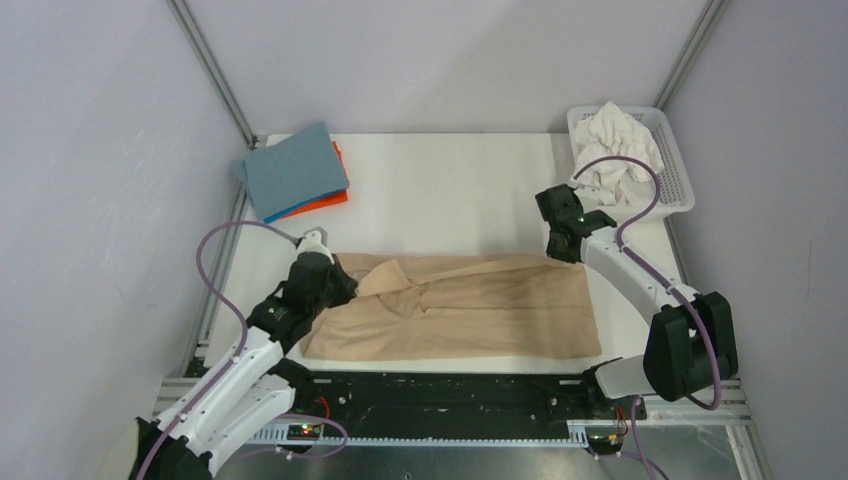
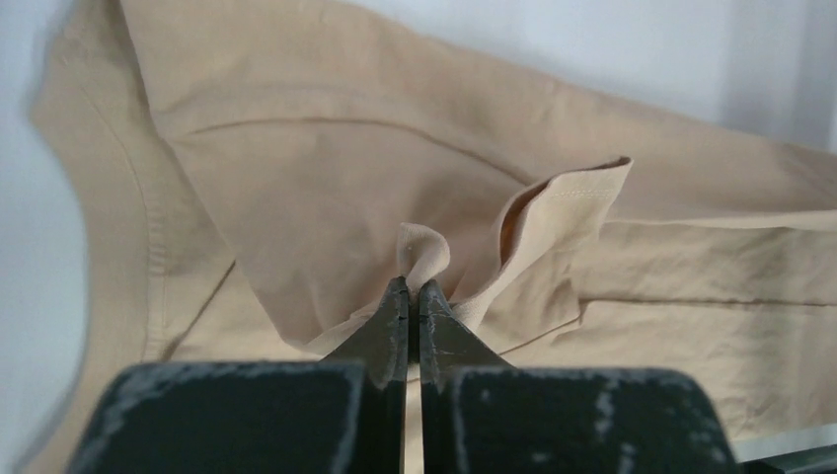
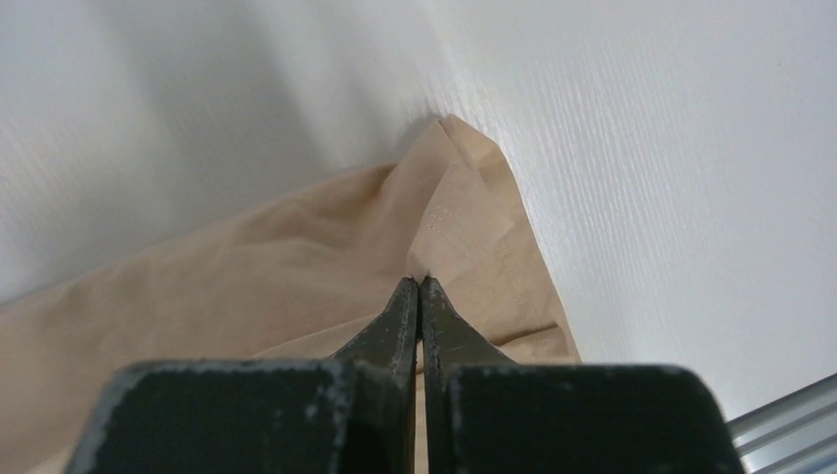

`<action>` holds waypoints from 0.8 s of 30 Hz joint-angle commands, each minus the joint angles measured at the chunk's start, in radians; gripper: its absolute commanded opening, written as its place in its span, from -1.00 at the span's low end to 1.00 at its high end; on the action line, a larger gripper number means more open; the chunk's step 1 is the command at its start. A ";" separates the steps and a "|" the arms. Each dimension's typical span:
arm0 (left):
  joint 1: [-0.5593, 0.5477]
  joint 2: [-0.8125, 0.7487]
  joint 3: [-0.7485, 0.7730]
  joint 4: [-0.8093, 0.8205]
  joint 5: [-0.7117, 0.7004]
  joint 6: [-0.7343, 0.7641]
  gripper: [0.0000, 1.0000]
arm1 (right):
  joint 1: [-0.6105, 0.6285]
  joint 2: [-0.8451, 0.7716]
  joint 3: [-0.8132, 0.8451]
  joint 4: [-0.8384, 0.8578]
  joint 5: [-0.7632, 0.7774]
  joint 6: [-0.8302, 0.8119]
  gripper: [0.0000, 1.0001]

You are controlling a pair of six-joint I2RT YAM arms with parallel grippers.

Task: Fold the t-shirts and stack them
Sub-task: Fold the other side of the tshirt into a rectangle

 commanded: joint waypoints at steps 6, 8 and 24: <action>-0.066 -0.091 -0.094 -0.151 0.006 -0.224 -0.42 | 0.065 -0.119 -0.152 -0.240 0.146 0.299 -0.42; -0.087 -0.132 -0.073 -0.214 0.007 -0.236 0.73 | 0.074 -0.174 -0.191 -0.314 0.164 0.382 0.43; -0.195 0.048 0.198 -0.181 -0.061 -0.099 0.96 | -0.001 -0.595 -0.300 0.035 -0.211 0.095 1.00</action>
